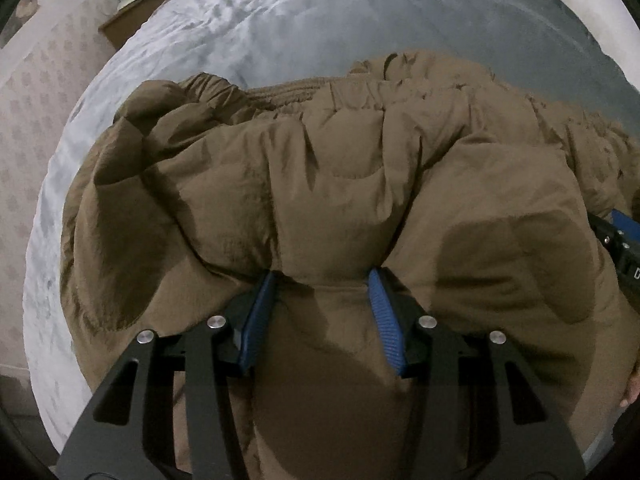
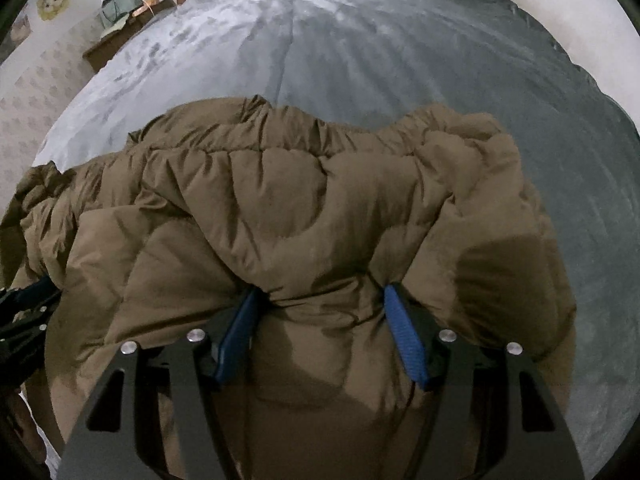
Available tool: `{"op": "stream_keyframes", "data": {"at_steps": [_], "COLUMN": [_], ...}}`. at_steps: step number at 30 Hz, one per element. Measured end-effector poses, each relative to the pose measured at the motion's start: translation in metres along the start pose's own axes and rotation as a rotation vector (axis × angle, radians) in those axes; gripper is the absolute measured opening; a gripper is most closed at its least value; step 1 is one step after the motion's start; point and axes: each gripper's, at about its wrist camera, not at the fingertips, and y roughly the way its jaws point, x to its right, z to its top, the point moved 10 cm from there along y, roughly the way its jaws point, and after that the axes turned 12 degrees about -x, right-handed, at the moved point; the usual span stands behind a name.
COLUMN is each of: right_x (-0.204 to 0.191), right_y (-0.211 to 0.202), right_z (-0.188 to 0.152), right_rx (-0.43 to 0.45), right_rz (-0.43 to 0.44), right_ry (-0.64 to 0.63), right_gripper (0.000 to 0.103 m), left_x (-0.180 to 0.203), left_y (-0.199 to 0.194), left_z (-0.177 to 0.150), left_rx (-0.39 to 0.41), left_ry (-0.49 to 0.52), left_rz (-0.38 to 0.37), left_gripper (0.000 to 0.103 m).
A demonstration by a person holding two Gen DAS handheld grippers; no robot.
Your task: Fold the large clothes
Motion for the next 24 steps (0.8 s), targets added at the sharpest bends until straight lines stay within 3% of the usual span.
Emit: {"op": "stream_keyframes", "data": {"at_steps": [11, 24], "right_x": [-0.002, -0.005], "right_y": [0.020, 0.022], "right_z": [0.010, 0.011], "right_rx": [-0.057, -0.050], "right_rz": [-0.012, -0.025], "right_ry": [-0.001, -0.017], "right_gripper": [0.067, 0.069], "left_x": [0.021, 0.025], "left_y": [0.004, 0.004], "left_z": [0.009, 0.017], "left_rx": [-0.014, 0.001], "left_ry": [0.026, 0.055], "left_rz": [0.018, 0.014], "left_gripper": [0.049, 0.049]}}
